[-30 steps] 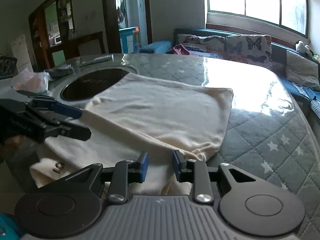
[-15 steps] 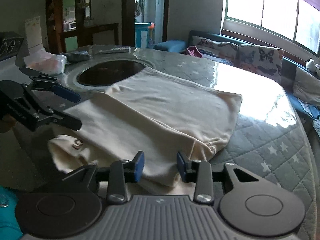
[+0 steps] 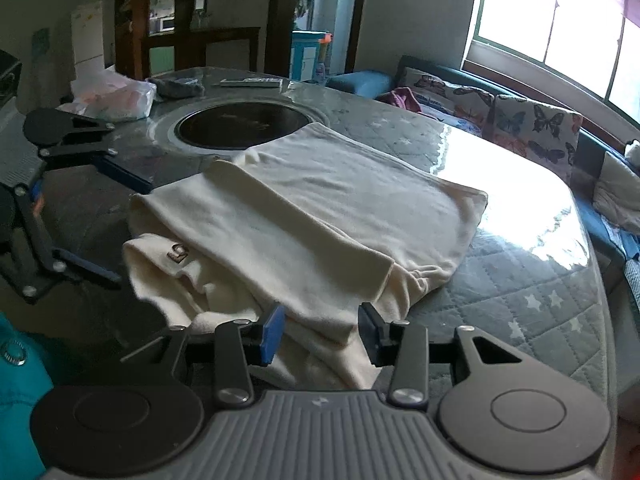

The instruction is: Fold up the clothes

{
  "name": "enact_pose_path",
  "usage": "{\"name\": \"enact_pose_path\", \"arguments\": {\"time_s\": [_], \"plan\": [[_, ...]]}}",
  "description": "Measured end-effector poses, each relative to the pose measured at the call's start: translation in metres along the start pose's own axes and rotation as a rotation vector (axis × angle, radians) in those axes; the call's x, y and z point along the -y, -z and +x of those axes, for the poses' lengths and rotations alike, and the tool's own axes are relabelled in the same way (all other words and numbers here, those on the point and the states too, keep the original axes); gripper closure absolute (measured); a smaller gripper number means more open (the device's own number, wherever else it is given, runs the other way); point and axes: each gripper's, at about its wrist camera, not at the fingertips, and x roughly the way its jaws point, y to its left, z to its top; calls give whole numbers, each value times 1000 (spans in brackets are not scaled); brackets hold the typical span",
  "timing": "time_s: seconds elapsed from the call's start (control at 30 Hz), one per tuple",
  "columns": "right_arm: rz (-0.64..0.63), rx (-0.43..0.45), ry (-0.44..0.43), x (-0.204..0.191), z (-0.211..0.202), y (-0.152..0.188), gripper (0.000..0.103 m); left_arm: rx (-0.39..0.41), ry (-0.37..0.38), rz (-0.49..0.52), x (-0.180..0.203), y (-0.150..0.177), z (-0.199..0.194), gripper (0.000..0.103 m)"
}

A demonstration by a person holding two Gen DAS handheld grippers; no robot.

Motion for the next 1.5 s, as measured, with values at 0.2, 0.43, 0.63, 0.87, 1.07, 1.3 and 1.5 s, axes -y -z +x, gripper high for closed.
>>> {"name": "enact_pose_path", "arguments": {"time_s": [0.2,0.43,0.63,0.87,1.07,1.3,1.5], "plan": [[-89,-29,-4,-9,-10,7,52,17,18,48,6,1,10,56],[-238,-18,-30,-26,-18,16,39,44,36,-47,-16,-12,12,90],[-296,50,-20,-38,-4,13,41,59,54,-168,-41,-28,18,92],[-116,32,-116,-19,20,-7,86,46,52,-178,-44,-20,16,81],[4,40,-145,-3,20,-20,91,41,12,-126,-32,-4,1,57],[23,55,-147,0,16,-26,94,-12,-47,-69,-31,7,11,78],[0,94,-144,-10,0,-22,95,16,-56,-81,-33,7,-2,97]]}}
